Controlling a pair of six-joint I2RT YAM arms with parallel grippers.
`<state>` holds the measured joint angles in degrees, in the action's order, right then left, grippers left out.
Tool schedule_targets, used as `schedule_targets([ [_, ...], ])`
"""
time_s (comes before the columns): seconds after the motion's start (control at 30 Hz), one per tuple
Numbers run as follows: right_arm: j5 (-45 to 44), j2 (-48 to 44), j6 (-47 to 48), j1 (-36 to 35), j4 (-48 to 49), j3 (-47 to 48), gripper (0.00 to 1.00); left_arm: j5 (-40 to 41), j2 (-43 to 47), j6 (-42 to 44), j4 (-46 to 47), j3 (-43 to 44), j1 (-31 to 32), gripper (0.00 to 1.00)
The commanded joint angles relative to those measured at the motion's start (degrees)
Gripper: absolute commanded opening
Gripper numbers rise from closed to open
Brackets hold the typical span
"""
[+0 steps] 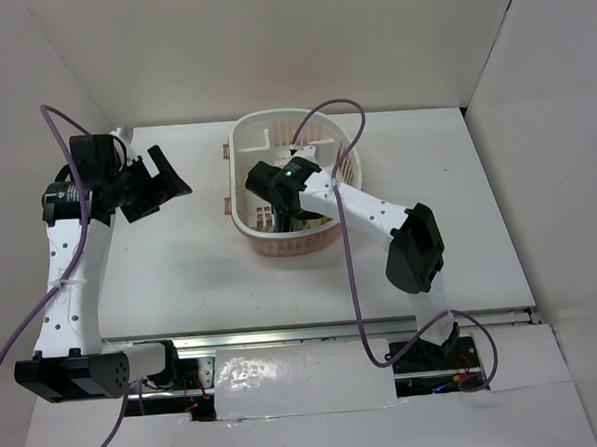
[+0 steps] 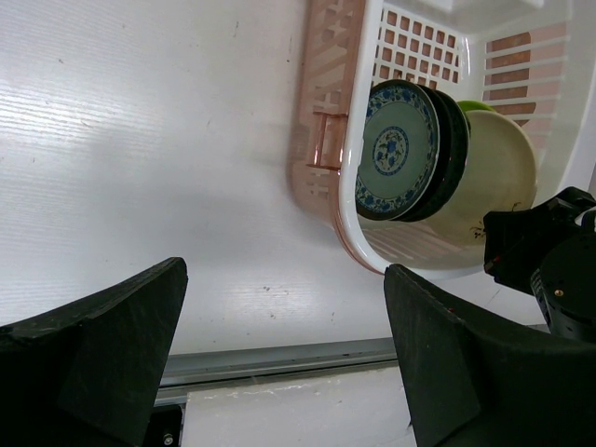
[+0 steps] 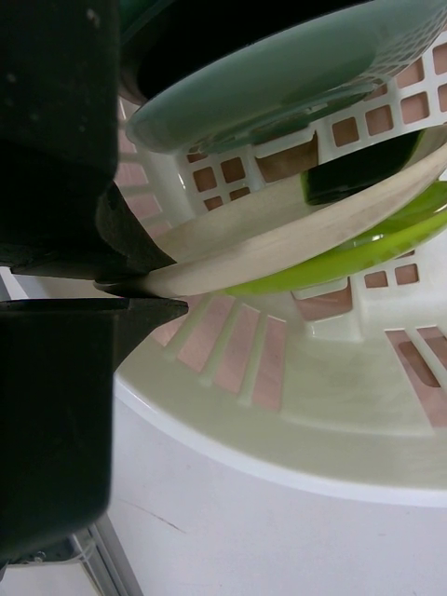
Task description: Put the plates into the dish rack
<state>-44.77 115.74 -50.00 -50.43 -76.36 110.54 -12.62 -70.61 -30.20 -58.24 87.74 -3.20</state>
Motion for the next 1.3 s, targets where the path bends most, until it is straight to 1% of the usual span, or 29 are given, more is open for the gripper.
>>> schedule_targets([
  [0.0,3.1,-0.1,-0.6,-1.2,1.4,0.0,0.0,0.4,1.6,0.5,1.4,0.6,-0.3,0.99],
  [0.37,3.0,-1.5,-1.1,-2.0,1.3,-0.9,0.0,0.4,1.9,0.5,1.2,0.5,-0.3,0.99],
  [0.73,3.6,0.4,-1.7,-1.9,0.9,-1.1,0.0,0.8,2.2,0.8,0.9,0.3,-0.4,0.99],
  [0.83,3.7,0.7,-1.6,-1.9,0.7,-0.4,0.08,0.8,2.1,0.8,1.0,0.3,-0.4,0.99],
  [0.87,3.8,0.6,-1.5,-1.9,0.7,0.2,0.15,0.8,2.1,0.8,1.0,0.3,-0.4,0.99],
  [0.93,4.0,0.5,-1.3,-1.9,0.6,0.6,0.18,0.8,2.3,0.8,1.0,0.2,-0.5,0.99],
  [0.97,4.0,0.4,-1.2,-2.0,0.5,1.2,0.23,0.8,2.2,0.8,1.0,0.3,-0.4,0.99],
  [1.0,3.7,0.6,-1.2,-1.9,0.3,1.5,0.25,0.8,2.1,0.8,1.0,0.3,-0.4,0.99],
  [1.13,3.4,0.6,-1.1,-1.9,-0.5,2.7,0.28,0.7,2.3,0.8,1.1,0.4,-0.4,0.99],
  [1.17,3.2,0.5,-1.2,-1.9,-0.7,3.0,0.32,0.6,2.3,0.8,1.2,0.6,-0.4,0.99],
  [1.27,3.3,0.3,-1.1,-2.0,-0.8,3.4,0.33,0.4,2.2,0.7,1.0,0.6,-0.4,0.99],
])
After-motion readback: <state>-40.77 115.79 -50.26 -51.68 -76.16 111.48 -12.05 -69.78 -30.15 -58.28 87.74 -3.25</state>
